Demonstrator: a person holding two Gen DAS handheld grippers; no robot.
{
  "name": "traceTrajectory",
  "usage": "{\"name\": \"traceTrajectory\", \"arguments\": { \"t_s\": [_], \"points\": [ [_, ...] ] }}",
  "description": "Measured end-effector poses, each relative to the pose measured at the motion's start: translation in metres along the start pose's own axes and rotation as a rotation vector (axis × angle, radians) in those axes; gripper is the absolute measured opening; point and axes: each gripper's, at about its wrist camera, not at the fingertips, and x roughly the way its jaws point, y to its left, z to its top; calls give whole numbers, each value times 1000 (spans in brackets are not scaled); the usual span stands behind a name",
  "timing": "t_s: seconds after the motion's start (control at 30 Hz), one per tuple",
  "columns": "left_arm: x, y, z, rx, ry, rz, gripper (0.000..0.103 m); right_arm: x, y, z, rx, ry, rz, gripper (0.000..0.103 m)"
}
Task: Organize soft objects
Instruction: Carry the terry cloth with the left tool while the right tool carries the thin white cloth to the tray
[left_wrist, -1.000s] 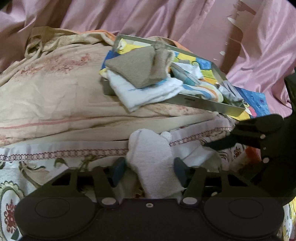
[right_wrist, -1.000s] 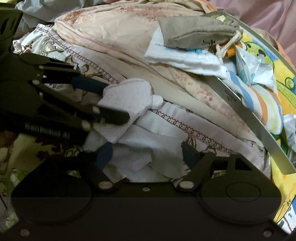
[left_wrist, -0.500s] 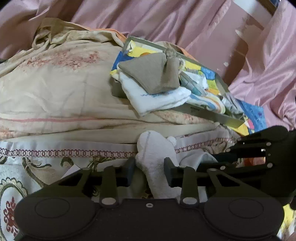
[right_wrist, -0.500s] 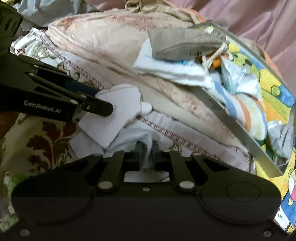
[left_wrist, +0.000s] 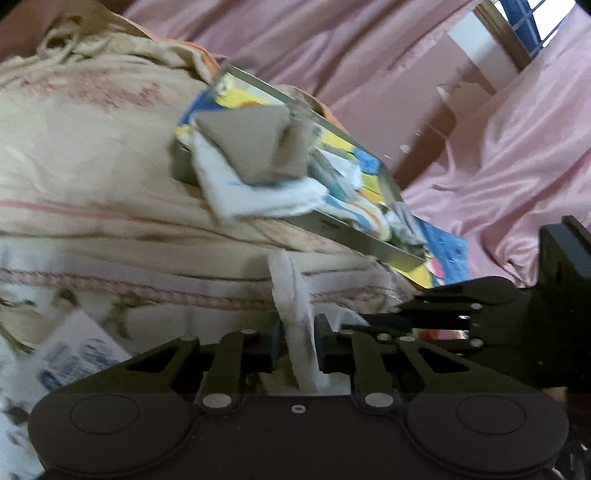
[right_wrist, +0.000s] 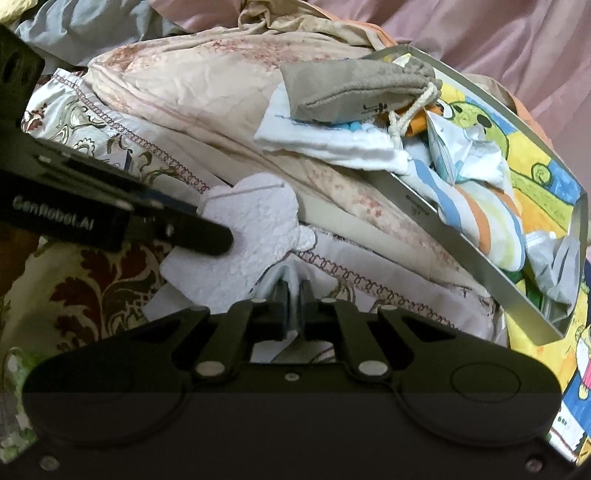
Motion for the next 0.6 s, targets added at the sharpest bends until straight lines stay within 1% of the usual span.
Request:
{"name": "traceTrajectory", "arguments": {
  "t_s": [0.07,0.17,0.23,0.4,0.6],
  "points": [
    [3,-5,-2,27,-6,29,18,-1,1,-2,-5,-3,-11,1],
    [1,-6,-1,18,-32,32,15,-6,4,-4,-24,-31,-43,1],
    [-5,-6,2,23,-61,40,12,-13,7,-5,-42,-64,-68,0],
    [-19,-9,9,21,-136,40,12,-32,12,-1,-83,-116,-151,0],
    [-35,-25,17,109,-216,93,12,-69,1,23,-103,-217,-229,0]
  ]
}}
